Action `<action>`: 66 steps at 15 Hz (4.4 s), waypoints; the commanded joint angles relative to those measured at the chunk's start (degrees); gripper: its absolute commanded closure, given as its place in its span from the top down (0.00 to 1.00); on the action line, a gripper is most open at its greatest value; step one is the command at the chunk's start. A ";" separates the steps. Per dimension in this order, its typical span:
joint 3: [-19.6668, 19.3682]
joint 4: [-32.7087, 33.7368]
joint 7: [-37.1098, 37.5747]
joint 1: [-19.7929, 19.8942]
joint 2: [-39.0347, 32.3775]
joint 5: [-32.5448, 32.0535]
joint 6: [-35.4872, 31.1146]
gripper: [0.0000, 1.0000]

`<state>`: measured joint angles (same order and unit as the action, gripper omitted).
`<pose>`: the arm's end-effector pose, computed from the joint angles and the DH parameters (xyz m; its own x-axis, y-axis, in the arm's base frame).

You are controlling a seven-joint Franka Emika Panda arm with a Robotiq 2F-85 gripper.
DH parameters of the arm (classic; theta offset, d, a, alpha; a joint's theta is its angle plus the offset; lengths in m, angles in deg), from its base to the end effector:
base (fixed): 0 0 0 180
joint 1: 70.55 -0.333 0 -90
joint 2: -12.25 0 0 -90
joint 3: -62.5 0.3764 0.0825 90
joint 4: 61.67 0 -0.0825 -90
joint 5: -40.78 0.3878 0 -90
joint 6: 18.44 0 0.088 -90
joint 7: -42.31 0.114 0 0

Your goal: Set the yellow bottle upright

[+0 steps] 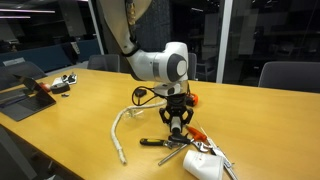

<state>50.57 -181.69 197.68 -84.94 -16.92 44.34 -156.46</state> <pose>0.5899 0.0286 0.2078 -0.8877 -0.4184 0.1920 -0.4241 0.9055 0.0127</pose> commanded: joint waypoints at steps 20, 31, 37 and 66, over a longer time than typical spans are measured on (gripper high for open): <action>-7.21 38.99 2.39 -5.16 -18.14 -15.59 68.95 0.17; 0.70 45.53 2.30 -0.22 -23.52 -21.24 76.88 0.17; -4.34 39.95 2.39 -4.16 -21.59 -16.99 74.53 0.17; -10.85 29.86 2.24 -10.22 -19.29 -12.51 76.37 0.17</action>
<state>40.55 -151.04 197.75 -94.29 -37.90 31.32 -82.58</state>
